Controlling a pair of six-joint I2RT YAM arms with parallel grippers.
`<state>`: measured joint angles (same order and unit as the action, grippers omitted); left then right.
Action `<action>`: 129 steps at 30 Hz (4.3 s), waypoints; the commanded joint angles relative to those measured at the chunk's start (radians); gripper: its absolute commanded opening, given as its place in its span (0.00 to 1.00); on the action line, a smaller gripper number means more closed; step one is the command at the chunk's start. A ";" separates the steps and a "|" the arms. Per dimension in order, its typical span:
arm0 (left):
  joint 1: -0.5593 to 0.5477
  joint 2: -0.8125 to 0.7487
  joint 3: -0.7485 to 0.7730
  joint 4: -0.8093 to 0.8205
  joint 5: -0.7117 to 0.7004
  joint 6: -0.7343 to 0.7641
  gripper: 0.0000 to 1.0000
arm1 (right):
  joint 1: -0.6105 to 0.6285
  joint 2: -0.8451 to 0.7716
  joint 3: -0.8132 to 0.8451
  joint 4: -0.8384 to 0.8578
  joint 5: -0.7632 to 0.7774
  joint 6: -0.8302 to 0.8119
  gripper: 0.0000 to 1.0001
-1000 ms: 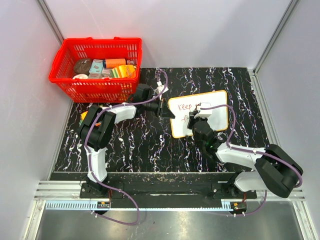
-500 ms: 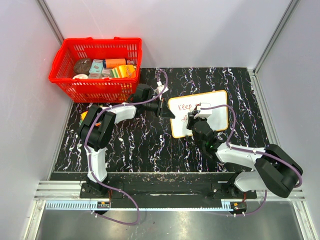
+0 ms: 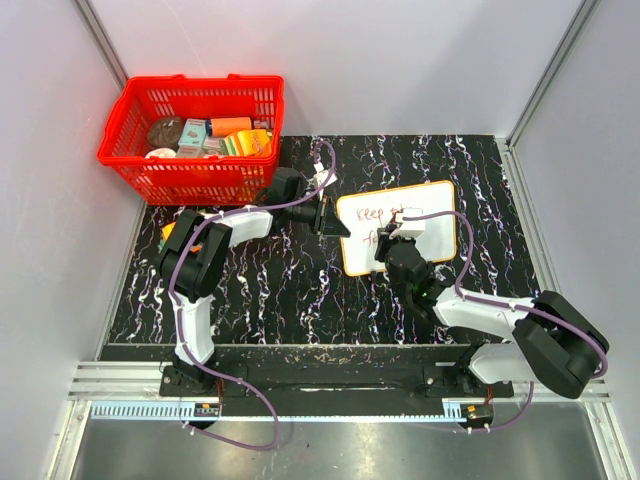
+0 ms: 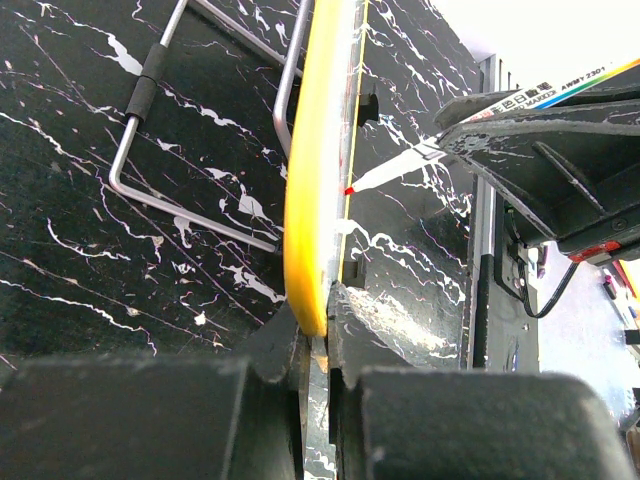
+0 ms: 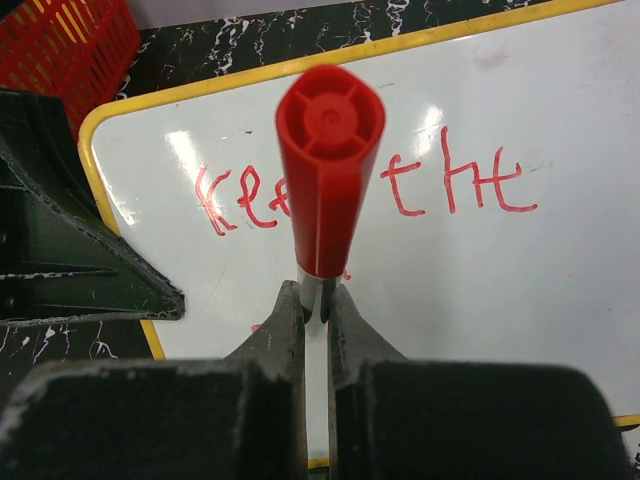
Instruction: Write a sentence on the whiteboard
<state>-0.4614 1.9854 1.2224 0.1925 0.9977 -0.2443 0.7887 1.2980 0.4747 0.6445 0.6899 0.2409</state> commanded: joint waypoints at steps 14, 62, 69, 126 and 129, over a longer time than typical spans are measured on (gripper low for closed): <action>-0.028 0.061 -0.032 -0.108 -0.099 0.151 0.00 | -0.020 -0.019 0.044 0.001 0.068 -0.055 0.00; -0.028 0.059 -0.032 -0.108 -0.097 0.151 0.00 | -0.026 -0.155 -0.007 -0.078 0.020 0.003 0.00; -0.029 0.062 -0.032 -0.108 -0.099 0.151 0.00 | -0.028 -0.171 0.015 -0.080 0.043 -0.034 0.00; -0.029 0.059 -0.034 -0.107 -0.099 0.151 0.00 | -0.068 -0.032 -0.008 -0.028 0.005 0.032 0.00; -0.029 0.059 -0.034 -0.108 -0.100 0.151 0.00 | -0.068 -0.039 -0.027 -0.035 0.003 0.051 0.00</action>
<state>-0.4614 1.9854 1.2228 0.1905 0.9970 -0.2443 0.7300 1.2755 0.4778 0.6464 0.7055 0.2478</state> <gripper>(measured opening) 0.079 0.066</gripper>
